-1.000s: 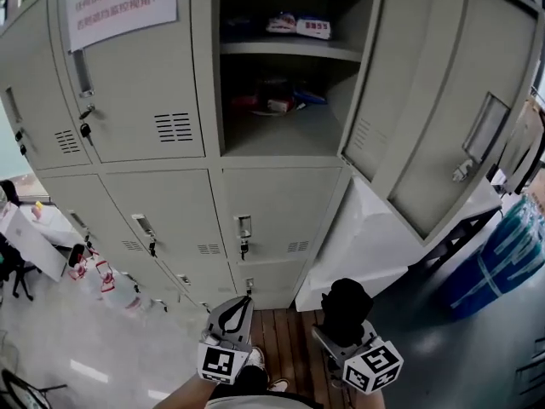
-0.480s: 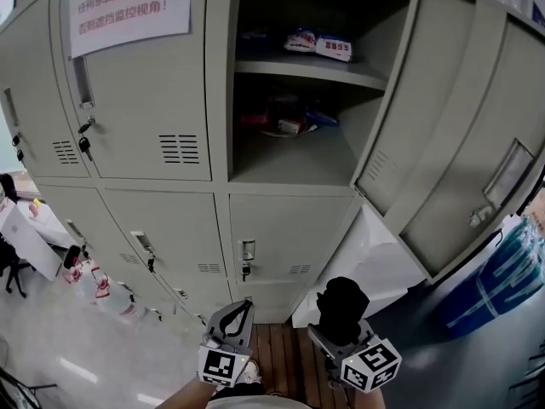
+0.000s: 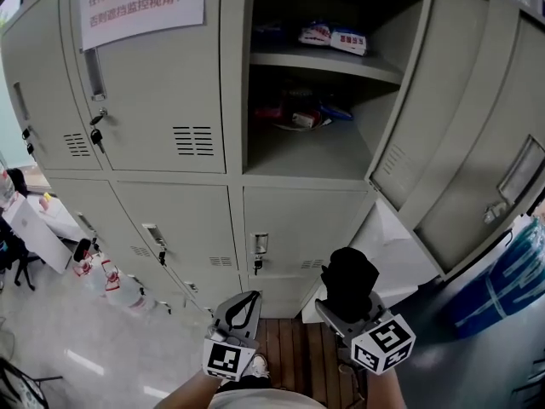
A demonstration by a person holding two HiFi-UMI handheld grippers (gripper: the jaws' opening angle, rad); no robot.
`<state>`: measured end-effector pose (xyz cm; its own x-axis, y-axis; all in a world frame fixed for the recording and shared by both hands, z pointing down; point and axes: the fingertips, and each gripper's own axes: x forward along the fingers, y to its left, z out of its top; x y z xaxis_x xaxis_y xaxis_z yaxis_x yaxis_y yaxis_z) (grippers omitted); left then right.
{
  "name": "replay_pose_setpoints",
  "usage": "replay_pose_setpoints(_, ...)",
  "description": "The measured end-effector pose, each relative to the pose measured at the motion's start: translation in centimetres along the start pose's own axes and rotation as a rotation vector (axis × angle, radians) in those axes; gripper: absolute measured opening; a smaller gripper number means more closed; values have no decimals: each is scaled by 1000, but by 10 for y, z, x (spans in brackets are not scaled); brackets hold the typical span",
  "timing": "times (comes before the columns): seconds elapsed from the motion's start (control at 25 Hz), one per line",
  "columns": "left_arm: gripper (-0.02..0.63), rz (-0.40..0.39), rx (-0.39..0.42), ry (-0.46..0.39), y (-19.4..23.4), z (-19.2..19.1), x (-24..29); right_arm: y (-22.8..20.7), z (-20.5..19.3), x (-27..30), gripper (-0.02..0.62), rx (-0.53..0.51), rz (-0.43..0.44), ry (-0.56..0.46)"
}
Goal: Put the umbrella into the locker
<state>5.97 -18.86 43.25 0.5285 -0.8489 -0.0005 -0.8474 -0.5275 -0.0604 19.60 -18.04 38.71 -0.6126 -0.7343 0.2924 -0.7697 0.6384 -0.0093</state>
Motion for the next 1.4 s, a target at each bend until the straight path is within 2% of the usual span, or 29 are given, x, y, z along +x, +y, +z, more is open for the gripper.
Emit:
replay_pose_setpoints(0.8,28,43,-39,-30,12,8,-20,-21,160,49,241,-307,-9,-92)
replay_pose_setpoints(1.0,28,64,-30,-33,18,12,-25,-24,179,66,242,-371,-23,-77)
replay_pose_setpoints(1.4,28,55,-23,-40,18,19,-20,-42,205,90,244,-509,-122,-28)
